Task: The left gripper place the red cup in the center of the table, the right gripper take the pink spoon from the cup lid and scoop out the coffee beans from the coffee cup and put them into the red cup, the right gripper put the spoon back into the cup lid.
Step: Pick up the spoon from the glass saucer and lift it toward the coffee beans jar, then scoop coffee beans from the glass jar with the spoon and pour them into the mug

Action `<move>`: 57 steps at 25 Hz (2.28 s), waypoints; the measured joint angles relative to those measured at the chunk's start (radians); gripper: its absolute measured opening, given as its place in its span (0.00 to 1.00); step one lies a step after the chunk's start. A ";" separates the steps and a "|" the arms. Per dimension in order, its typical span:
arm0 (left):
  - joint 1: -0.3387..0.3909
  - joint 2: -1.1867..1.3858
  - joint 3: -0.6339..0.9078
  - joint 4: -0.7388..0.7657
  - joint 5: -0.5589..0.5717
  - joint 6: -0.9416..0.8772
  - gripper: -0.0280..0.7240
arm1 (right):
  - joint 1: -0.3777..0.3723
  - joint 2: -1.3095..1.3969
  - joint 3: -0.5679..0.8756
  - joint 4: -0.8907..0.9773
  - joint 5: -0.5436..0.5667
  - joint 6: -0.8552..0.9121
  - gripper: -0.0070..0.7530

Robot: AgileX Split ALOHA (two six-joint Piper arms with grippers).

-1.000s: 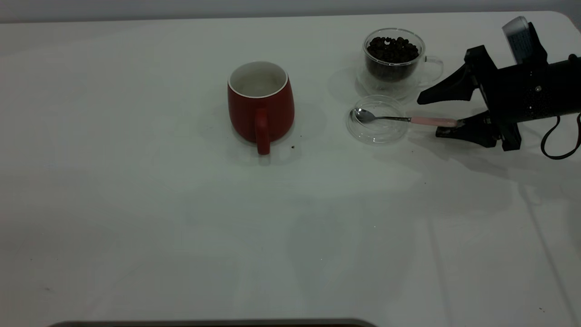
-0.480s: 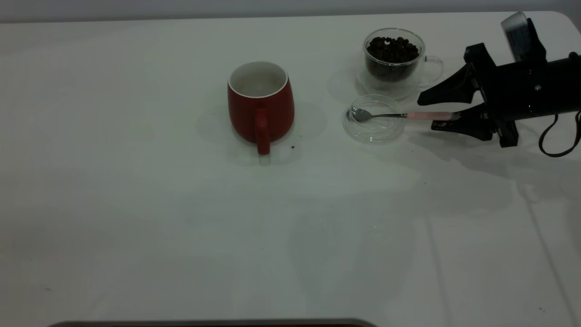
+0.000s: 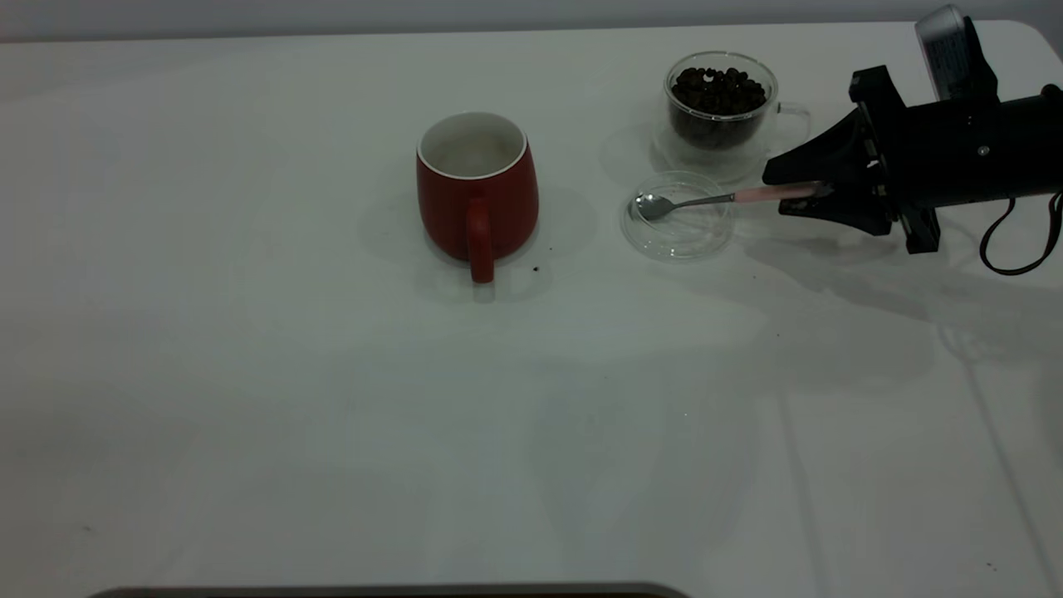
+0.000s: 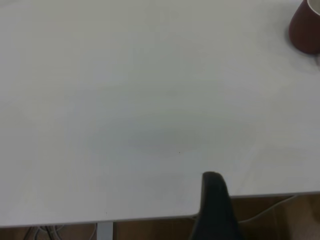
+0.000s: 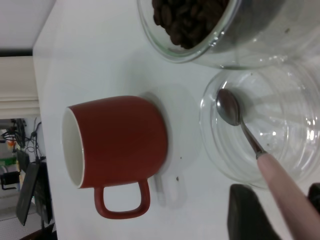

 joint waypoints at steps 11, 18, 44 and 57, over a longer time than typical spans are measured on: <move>0.000 0.000 0.000 0.000 0.000 -0.002 0.82 | -0.006 -0.001 -0.002 -0.046 0.003 -0.014 0.16; 0.000 0.000 0.000 0.000 0.000 -0.002 0.82 | -0.033 -0.092 -0.002 -0.182 -0.020 0.004 0.16; 0.000 0.000 0.000 0.001 0.000 0.000 0.82 | -0.077 -0.197 -0.316 -0.538 -0.080 0.364 0.16; 0.000 0.000 0.000 0.001 0.000 0.000 0.82 | -0.094 -0.084 -0.355 -0.491 -0.022 0.379 0.16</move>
